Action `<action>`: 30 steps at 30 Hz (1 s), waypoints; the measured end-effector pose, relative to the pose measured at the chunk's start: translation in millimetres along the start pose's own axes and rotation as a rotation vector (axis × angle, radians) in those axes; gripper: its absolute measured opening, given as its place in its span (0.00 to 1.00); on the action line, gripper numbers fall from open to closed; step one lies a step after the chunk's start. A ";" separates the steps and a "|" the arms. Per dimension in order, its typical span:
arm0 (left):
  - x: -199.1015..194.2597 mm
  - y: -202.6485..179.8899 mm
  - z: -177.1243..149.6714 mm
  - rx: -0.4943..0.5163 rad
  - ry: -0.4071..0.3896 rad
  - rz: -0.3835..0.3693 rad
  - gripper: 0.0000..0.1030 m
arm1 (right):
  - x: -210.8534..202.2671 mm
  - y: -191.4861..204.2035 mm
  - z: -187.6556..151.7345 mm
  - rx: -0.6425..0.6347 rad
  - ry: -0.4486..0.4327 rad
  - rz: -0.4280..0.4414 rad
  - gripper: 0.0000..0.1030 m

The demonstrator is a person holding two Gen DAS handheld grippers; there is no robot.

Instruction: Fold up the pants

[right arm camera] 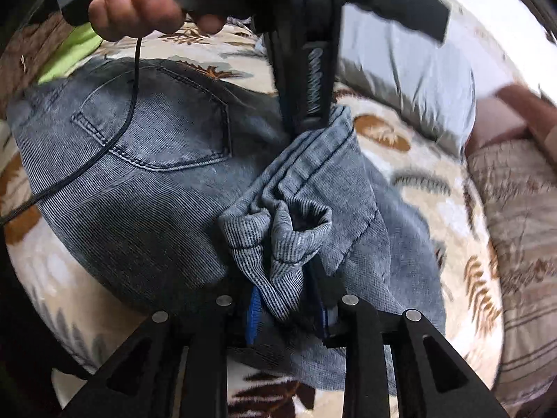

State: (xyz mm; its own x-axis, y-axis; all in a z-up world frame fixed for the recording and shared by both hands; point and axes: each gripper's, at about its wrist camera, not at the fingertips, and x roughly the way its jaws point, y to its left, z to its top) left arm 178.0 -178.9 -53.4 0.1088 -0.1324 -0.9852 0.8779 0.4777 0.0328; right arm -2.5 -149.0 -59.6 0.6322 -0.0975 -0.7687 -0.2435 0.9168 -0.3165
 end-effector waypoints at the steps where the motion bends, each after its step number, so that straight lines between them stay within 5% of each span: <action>1: -1.1 4.1 -5.2 -0.022 0.001 0.001 0.24 | 0.4 0.5 0.6 -0.007 0.006 -0.003 0.27; 7: -25.8 26.7 -35.1 -0.206 -0.040 -0.033 0.26 | -27.0 -8.3 4.8 -0.023 -0.022 0.032 0.35; 10: -42.5 28.8 -47.3 -0.331 -0.087 -0.095 0.43 | -52.7 -14.3 2.0 -0.034 -0.071 0.086 0.39; 11: -46.2 28.0 -49.8 -0.358 -0.102 -0.112 0.51 | -63.0 -23.6 0.4 -0.007 -0.085 0.135 0.40; 17: -51.4 15.6 -59.8 -0.617 -0.181 -0.230 0.58 | -78.2 -127.2 -6.7 0.355 -0.112 0.287 0.41; 24: -18.3 19.1 -79.0 -0.934 -0.167 -0.323 0.58 | -14.2 -220.3 -32.0 0.726 -0.017 0.426 0.43; 30: -3.0 22.4 -69.4 -1.003 -0.159 -0.392 0.58 | 49.1 -242.4 -33.0 0.864 0.038 0.555 0.44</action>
State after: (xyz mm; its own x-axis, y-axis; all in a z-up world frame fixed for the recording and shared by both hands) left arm 165.0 -107.6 -61.4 0.0272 -0.5065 -0.8618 0.0923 0.8597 -0.5023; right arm 63.3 -388.8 -38.9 0.5642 0.4270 -0.7067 0.1275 0.8005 0.5856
